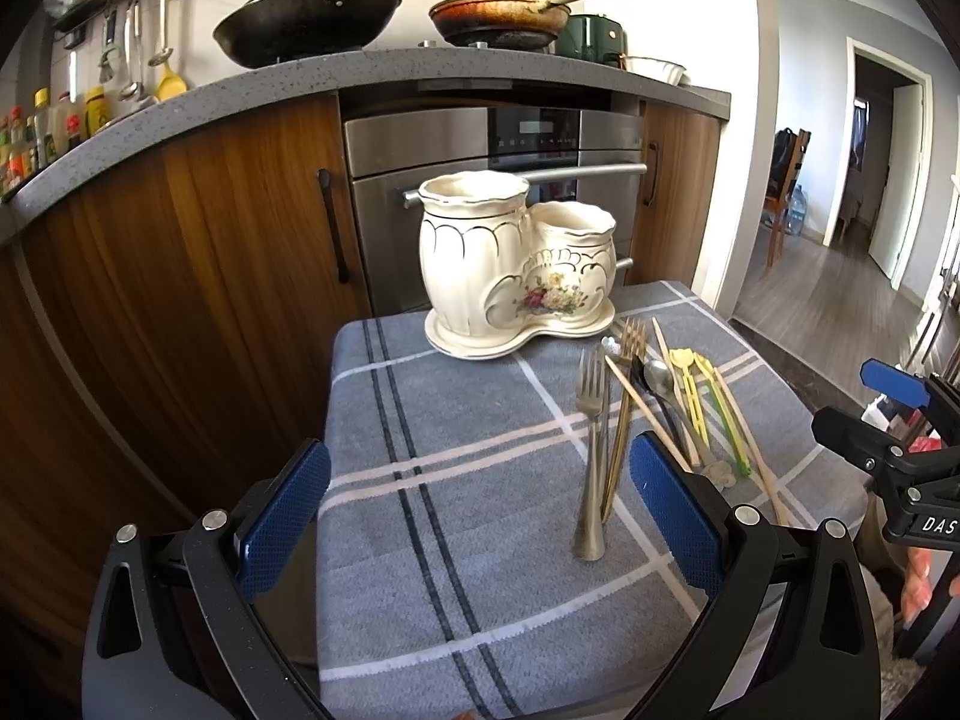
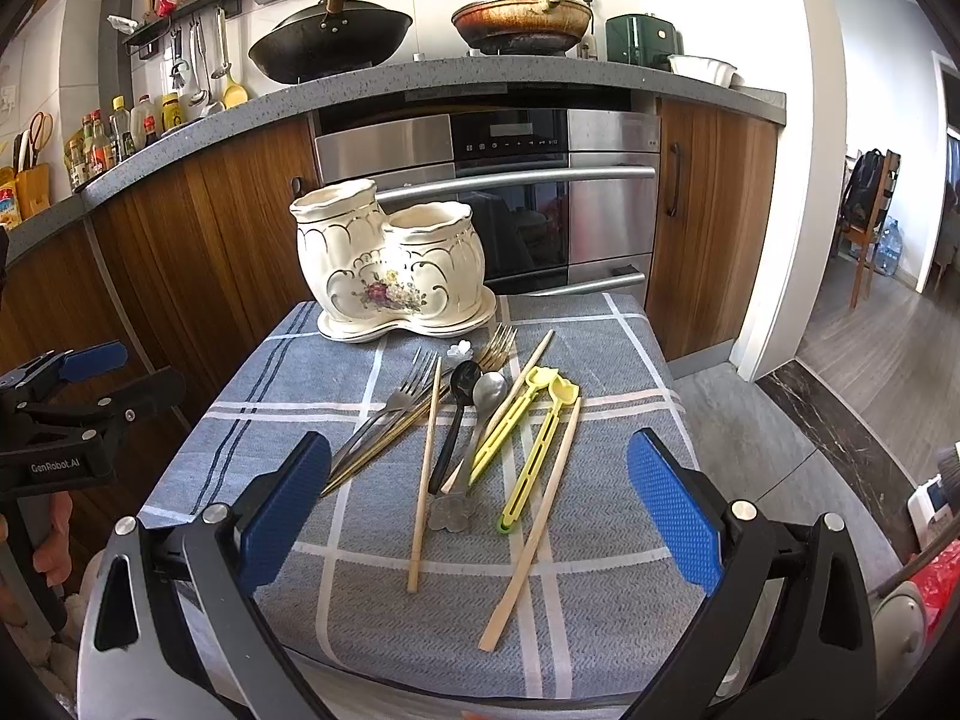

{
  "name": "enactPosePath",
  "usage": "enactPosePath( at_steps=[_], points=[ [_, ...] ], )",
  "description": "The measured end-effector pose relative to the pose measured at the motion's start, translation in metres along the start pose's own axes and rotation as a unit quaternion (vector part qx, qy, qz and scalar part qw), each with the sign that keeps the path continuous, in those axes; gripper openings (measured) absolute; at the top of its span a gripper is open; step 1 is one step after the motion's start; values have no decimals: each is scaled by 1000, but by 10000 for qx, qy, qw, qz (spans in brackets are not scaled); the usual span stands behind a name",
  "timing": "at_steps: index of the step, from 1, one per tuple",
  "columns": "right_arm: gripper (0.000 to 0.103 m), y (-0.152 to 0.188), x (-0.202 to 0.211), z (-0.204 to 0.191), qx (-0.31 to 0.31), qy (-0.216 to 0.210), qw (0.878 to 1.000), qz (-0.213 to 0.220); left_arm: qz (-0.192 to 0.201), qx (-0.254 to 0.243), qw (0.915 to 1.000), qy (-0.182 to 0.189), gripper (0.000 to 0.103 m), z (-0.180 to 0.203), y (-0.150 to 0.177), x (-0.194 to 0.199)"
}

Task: Organize utensils

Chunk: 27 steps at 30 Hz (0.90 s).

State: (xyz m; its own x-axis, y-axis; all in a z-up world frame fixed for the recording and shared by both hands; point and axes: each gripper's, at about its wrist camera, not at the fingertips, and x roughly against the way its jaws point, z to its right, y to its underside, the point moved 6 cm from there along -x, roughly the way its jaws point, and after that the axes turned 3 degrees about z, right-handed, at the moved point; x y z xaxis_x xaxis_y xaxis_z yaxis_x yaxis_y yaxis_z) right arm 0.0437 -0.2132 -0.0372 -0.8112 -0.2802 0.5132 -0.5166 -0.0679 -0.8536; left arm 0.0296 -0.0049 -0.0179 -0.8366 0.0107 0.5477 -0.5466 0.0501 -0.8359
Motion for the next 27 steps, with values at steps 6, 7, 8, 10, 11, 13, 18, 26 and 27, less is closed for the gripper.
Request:
enactPosePath(
  at_steps=[6, 7, 8, 10, 11, 13, 18, 26, 27],
  points=[
    [97, 1, -10, 7, -45, 23, 10000, -73, -104, -73, 9999, 32, 99, 2, 0, -13],
    [97, 1, -12, 9, -53, 32, 9999, -83, -121, -88, 9999, 46, 99, 3, 0, -16],
    [98, 1, -15, 11, -64, 46, 9999, -104, -139, -121, 9998, 90, 99, 4, -1, -20],
    [98, 2, -20, 16, -62, 90, 9998, -140, -165, -169, 9995, 227, 99, 6, -3, -28],
    [98, 3, -23, 19, -51, 119, 9998, -166, -183, -196, 9993, 271, 99, 8, -3, -32],
    [98, 6, -32, 24, -31, 152, 9995, -265, -209, -289, 9989, 302, 99, 11, -4, -42],
    [97, 10, -52, 26, 42, 25, 9984, -560, -449, -411, 9968, 520, 98, 16, -3, -72],
    [87, 8, -82, 1, 251, -488, 9939, -955, -686, -397, 9938, 784, 95, 18, 4, -98],
    [81, 7, -85, -2, 276, -533, 9933, -990, -689, -392, 9936, 804, 95, 17, 4, -99]
  ],
)
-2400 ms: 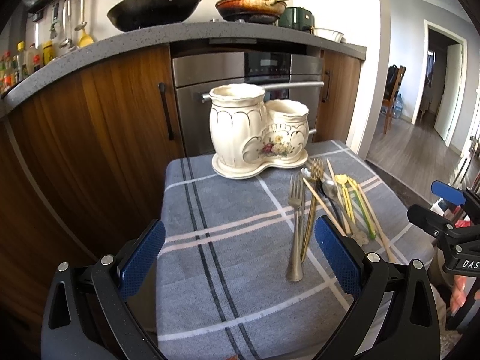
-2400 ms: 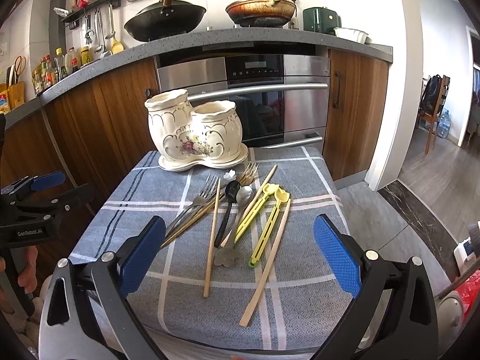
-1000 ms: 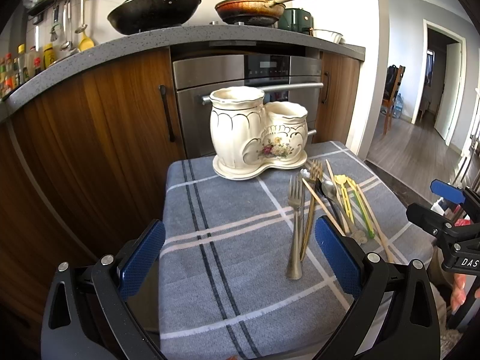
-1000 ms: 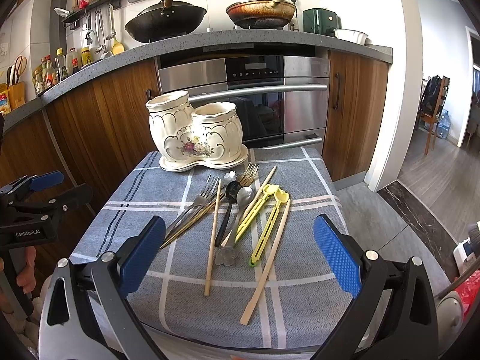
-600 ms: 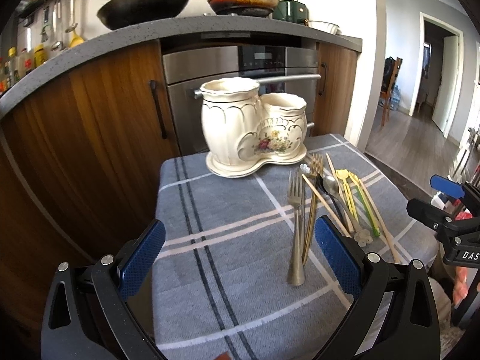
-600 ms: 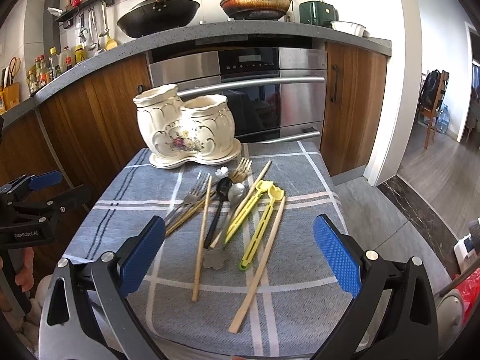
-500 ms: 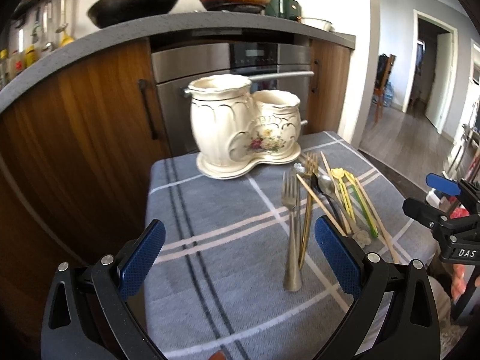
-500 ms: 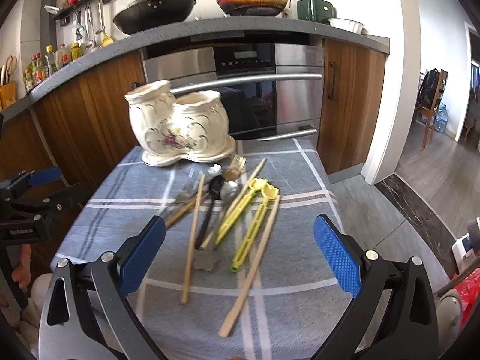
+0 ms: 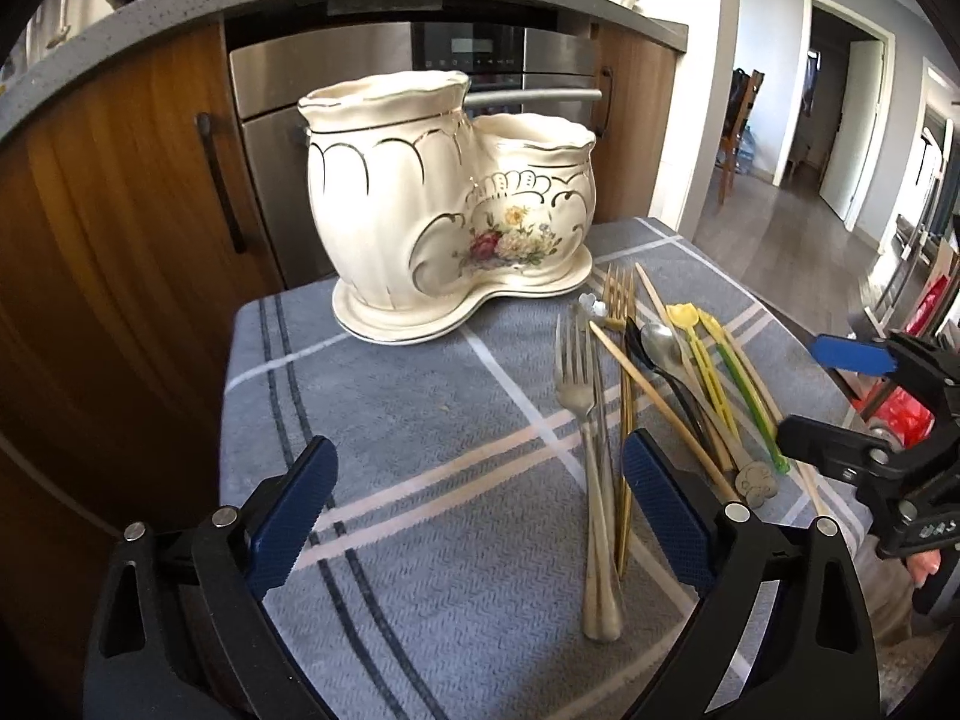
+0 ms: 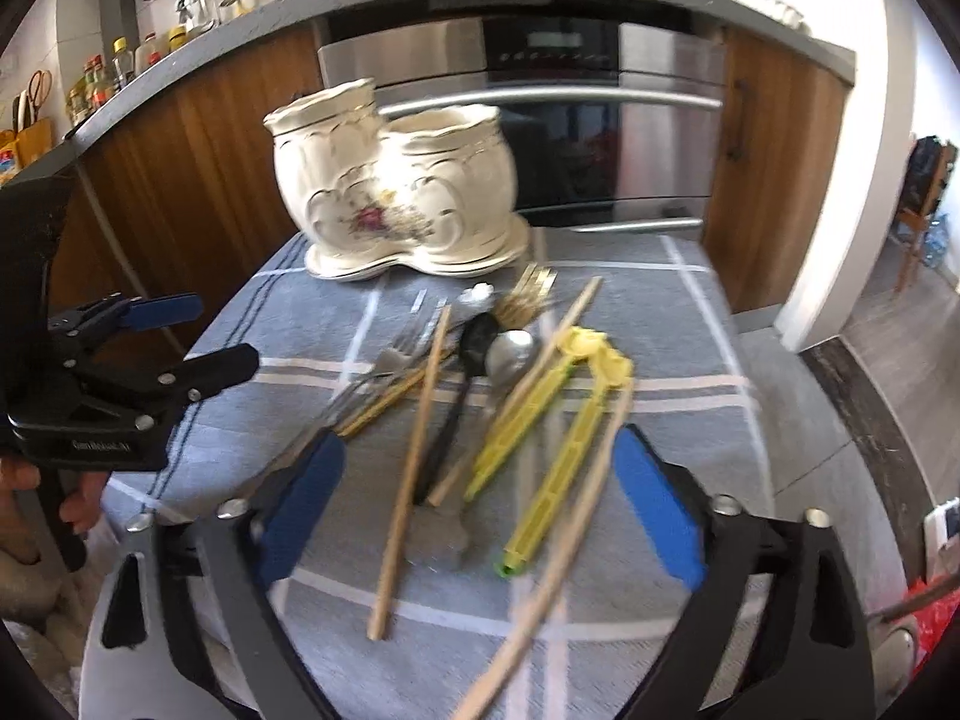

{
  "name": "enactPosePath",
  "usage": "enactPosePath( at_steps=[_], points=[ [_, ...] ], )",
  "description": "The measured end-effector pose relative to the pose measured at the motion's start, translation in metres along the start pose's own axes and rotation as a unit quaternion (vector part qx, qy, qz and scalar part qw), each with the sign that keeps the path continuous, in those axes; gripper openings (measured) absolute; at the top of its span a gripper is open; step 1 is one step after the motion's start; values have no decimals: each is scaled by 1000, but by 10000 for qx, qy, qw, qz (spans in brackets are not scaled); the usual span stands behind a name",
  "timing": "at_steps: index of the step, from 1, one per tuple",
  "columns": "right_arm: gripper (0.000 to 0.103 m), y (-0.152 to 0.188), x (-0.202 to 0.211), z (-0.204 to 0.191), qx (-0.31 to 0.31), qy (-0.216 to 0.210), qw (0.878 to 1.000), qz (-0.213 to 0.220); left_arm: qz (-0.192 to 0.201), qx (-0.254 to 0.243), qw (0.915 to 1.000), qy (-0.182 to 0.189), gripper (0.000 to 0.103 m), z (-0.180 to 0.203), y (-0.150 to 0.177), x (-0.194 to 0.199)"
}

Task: Organize utensils
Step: 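Grasp the silver fork with the left tool while the right tool grasps a wooden chopstick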

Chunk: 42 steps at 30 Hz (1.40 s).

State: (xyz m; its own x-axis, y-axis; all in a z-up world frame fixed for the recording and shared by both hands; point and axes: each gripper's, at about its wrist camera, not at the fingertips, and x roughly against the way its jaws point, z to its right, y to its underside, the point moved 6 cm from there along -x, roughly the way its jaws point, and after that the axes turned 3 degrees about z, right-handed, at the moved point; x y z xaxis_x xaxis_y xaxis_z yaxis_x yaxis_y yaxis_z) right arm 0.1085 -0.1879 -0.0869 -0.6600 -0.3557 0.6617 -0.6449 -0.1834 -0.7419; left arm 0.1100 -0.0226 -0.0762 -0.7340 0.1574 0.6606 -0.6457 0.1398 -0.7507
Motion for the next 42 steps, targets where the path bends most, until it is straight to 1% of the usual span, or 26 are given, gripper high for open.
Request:
enactPosePath(
  at_steps=[1, 2, 3, 4, 5, 7, 10, 12, 15, 23, 26, 28, 31, 35, 39, 41, 42],
  points=[
    [73, -2, -4, -4, 42, -30, 10000, -28, -5, 10, 10000, 21, 95, -1, 0, -1],
    [69, -4, -10, -9, 111, -83, 9999, -78, -18, 25, 10000, 47, 93, -3, 1, -2],
    [61, -5, -13, -12, 133, -135, 9998, -112, -32, 29, 10000, 62, 92, -5, 2, -2],
    [53, -7, -20, -17, 157, -230, 9994, -193, -48, 31, 10000, 73, 88, -6, 3, -3],
    [49, -8, -25, -20, 178, -275, 9992, -246, -86, 35, 9999, 86, 85, -8, 5, -5],
    [35, -9, -37, -25, 276, -300, 9984, -381, -154, 56, 9998, 130, 82, -11, 9, -7],
    [22, -9, -49, -27, 293, -281, 9976, -555, -205, 64, 9997, 154, 77, -15, 13, -10],
    [20, -9, -53, -26, 290, -275, 9974, -599, -219, 79, 9996, 168, 76, -18, 15, -10],
    [19, -10, -60, -28, 370, -173, 9971, -638, -221, 117, 9995, 210, 76, -21, 17, -10],
    [17, -9, -75, -26, 349, 4, 9957, -862, -217, 90, 9993, 284, 76, -20, 20, -8],
    [15, -7, -80, -24, 223, -8, 9953, -941, -217, 81, 9993, 287, 76, -20, 20, -8],
    [8, -7, -85, -23, 120, -89, 9947, -1019, -229, 83, 9993, 296, 76, -20, 20, -9],
    [7, -6, -86, -19, -96, -256, 9940, -1060, -237, 39, 9993, 294, 76, -18, 20, -9],
    [5, -8, -75, -18, -196, -390, 9949, -911, -274, -1, 9990, 342, 74, -13, 20, -11],
    [5, -14, -50, -15, -299, -522, 9965, -574, -364, -113, 9981, 488, 70, 0, 17, -16],
    [5, -16, -38, -11, -421, -605, 9963, -432, -455, -137, 9965, 690, 61, 10, 15, -21],
    [5, -17, -32, -7, -485, -658, 9960, -359, -504, -148, 9957, 767, 59, 14, 14, -24]
  ],
)
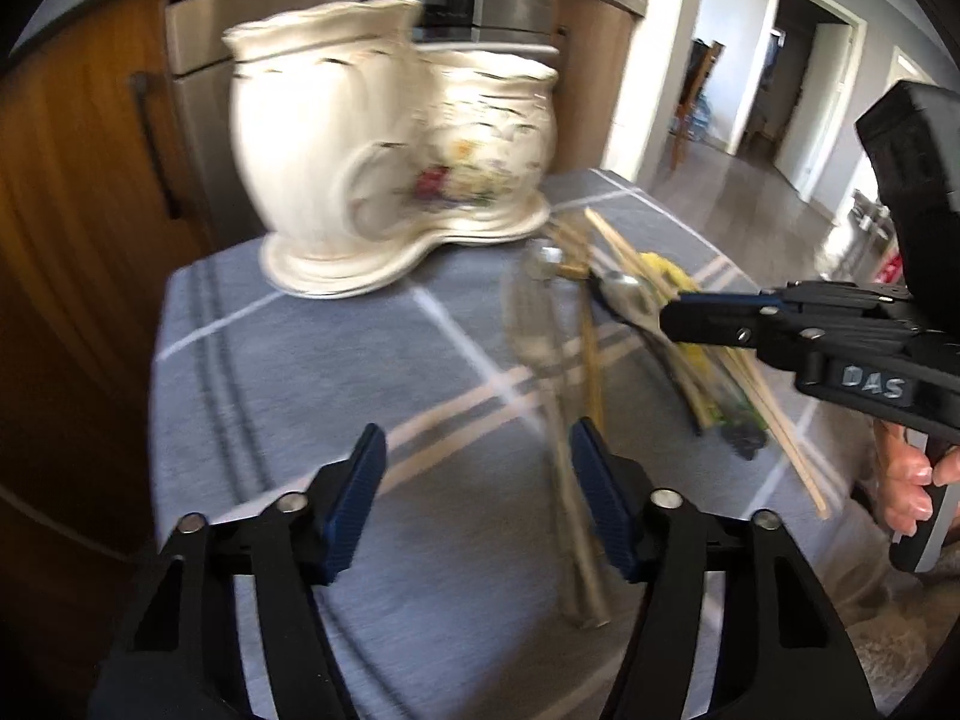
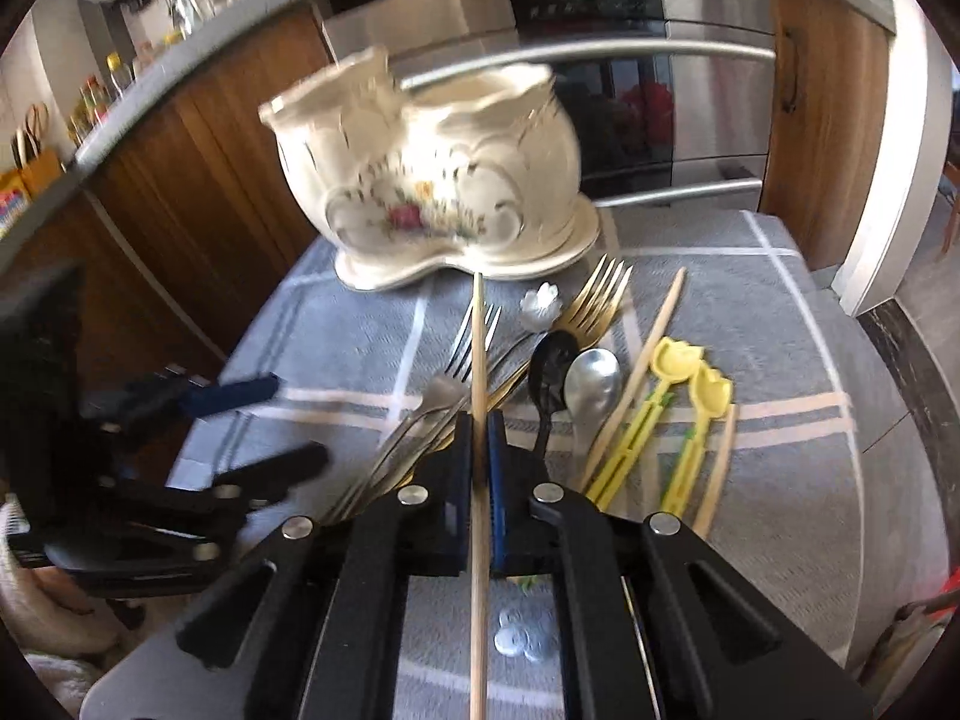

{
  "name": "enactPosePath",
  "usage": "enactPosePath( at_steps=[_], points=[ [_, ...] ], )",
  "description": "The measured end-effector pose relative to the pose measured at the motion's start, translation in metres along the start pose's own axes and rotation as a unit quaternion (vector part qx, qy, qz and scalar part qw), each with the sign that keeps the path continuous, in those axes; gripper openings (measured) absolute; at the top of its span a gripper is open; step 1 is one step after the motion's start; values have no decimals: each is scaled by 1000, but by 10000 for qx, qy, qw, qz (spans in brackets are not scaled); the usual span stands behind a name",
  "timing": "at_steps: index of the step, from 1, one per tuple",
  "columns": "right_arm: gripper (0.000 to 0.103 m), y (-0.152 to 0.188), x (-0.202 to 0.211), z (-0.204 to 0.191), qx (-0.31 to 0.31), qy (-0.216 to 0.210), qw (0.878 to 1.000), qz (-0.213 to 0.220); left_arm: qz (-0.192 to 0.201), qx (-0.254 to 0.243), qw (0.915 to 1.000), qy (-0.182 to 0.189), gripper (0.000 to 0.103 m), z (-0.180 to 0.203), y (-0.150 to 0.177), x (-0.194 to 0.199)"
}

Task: Organize utensils
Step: 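Grasp the silver fork with the left tool while the right tool grasps a wooden chopstick, then lift the fork and chopstick and carry both over the ceramic holder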

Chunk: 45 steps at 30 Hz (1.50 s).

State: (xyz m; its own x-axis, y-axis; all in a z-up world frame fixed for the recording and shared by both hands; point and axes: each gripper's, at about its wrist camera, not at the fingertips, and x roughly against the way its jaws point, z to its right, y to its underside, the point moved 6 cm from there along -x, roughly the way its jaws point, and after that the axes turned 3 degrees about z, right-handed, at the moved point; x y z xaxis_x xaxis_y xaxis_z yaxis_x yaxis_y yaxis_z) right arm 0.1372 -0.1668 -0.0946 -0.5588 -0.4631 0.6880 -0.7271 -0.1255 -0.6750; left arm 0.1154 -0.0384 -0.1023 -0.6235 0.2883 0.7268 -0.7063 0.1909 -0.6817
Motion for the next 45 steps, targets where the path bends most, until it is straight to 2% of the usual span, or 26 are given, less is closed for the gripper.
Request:
enactPosePath(
  at_steps=[5, 6, 8, 12, 16, 20, 22, 26, 34, 38, 45],
  points=[
    [5, 3, 18, 8, -81, 9, 9998, 157, -216, -127, 9996, 119, 37, 18, -7, -19],
    [5, 4, 21, 10, -74, 30, 9998, 178, -262, -145, 9995, 113, 34, 21, -8, -22],
    [5, 5, 26, 15, -109, 41, 9997, 211, -418, -218, 9989, 3, 22, 25, -7, -31],
    [5, 8, 34, 23, -179, 18, 9994, 293, -515, -258, 9983, -101, 15, 28, -5, -38],
    [5, 7, 39, 27, -246, -15, 9990, 362, -586, -278, 9978, -145, 15, 29, -10, -45],
    [5, 8, 43, 29, -274, -58, 9987, 428, -758, -35, 9971, 20, 14, 24, -15, -50],
    [5, 9, 46, 29, -280, -81, 9985, 461, -833, 27, 9965, 39, 7, 21, -15, -53],
    [5, 9, 51, 28, -290, -103, 9982, 523, -823, 85, 9965, 90, 6, 17, -14, -52],
    [5, 6, 57, 23, -246, -88, 9978, 608, -408, 73, 9989, 228, 5, 13, -12, -32],
    [5, -1, 60, 19, -223, -89, 9969, 747, -109, 71, 9991, 408, 5, 13, -18, -4],
    [5, -26, 65, 10, -183, -117, 9941, 1061, 535, 108, 9972, 513, 5, 6, -37, 43]
  ],
)
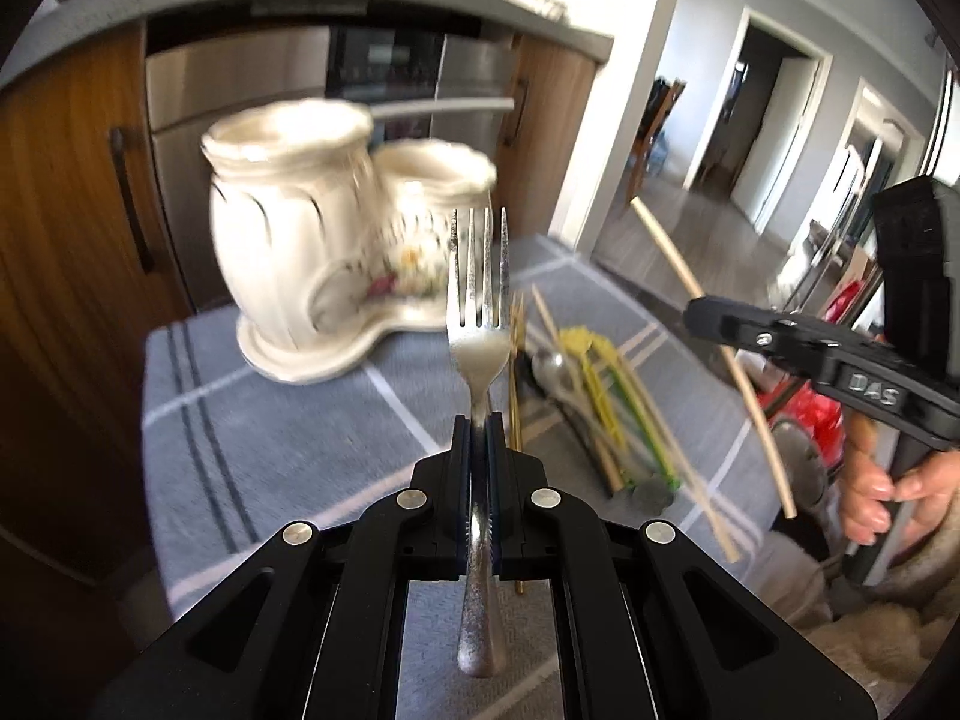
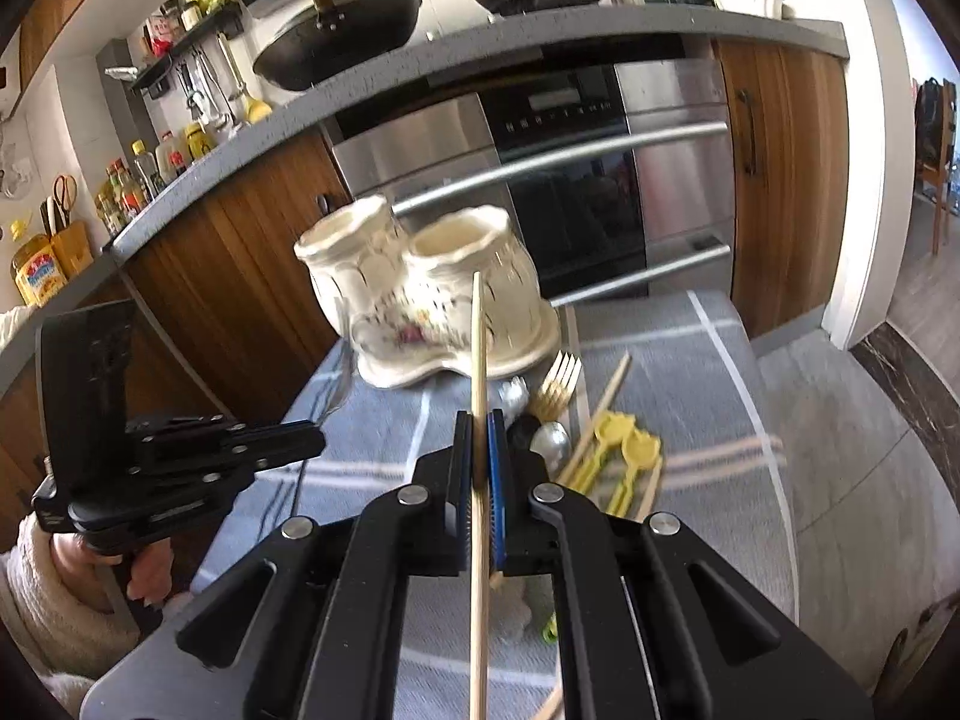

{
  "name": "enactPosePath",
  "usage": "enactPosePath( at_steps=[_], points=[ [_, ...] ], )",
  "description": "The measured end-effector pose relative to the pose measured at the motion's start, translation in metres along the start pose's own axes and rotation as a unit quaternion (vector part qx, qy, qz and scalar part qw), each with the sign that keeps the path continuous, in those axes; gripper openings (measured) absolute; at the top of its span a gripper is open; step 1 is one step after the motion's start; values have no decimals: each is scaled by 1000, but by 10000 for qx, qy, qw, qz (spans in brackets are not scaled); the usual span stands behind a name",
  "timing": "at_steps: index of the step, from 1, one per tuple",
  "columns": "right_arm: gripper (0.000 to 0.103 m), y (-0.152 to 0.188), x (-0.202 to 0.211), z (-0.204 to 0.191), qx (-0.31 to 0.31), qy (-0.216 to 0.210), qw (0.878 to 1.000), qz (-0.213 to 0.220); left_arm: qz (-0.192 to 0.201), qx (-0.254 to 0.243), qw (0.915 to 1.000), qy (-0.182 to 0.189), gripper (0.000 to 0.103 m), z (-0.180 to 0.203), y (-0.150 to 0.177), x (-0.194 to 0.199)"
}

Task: Organize utensils
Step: 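Lift the fork and chopstick and carry both over the ceramic holder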

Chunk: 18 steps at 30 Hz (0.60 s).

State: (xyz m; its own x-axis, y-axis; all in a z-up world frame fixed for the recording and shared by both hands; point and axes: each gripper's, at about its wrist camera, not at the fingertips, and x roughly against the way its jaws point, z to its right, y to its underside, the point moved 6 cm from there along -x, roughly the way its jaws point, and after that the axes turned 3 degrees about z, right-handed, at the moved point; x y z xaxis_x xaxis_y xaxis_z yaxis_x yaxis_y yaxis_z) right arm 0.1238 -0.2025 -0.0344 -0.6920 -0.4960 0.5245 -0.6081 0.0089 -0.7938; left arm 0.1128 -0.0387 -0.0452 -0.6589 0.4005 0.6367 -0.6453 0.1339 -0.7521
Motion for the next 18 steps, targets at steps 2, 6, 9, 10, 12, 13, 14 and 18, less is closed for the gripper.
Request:
enactPosePath(
  at_steps=[2, 6, 9, 10, 12, 13, 14, 18],
  points=[
    [5, -7, 1, -4, 42, -15, 9999, 95, 180, -10, 9998, 15, 5, -1, -5, 14],
    [5, -23, 1, -14, 114, -57, 9996, 252, 543, 75, 9985, 97, 5, -3, -18, 38],
    [5, -49, -2, -26, 232, -177, 9982, 520, 818, 91, 9965, 116, 5, -11, -41, 50],
    [5, -60, -4, -30, 297, -177, 9972, 665, 906, 68, 9958, 68, 5, -14, -50, 53],
    [5, -82, -10, -36, 342, -182, 9951, 913, 1158, 38, 9933, -12, 5, -19, -72, 58],
    [5, -90, -12, -38, 342, -215, 9938, 1032, 1262, 37, 9920, -34, 5, -22, -81, 60],
    [5, -103, -16, -40, 350, -227, 9918, 1207, 1388, 42, 9903, -86, 5, -26, -94, 60],
    [5, -141, -34, -42, 319, -111, 9854, 1670, 1862, 140, 9820, -265, 5, -46, -139, 62]
  ],
)
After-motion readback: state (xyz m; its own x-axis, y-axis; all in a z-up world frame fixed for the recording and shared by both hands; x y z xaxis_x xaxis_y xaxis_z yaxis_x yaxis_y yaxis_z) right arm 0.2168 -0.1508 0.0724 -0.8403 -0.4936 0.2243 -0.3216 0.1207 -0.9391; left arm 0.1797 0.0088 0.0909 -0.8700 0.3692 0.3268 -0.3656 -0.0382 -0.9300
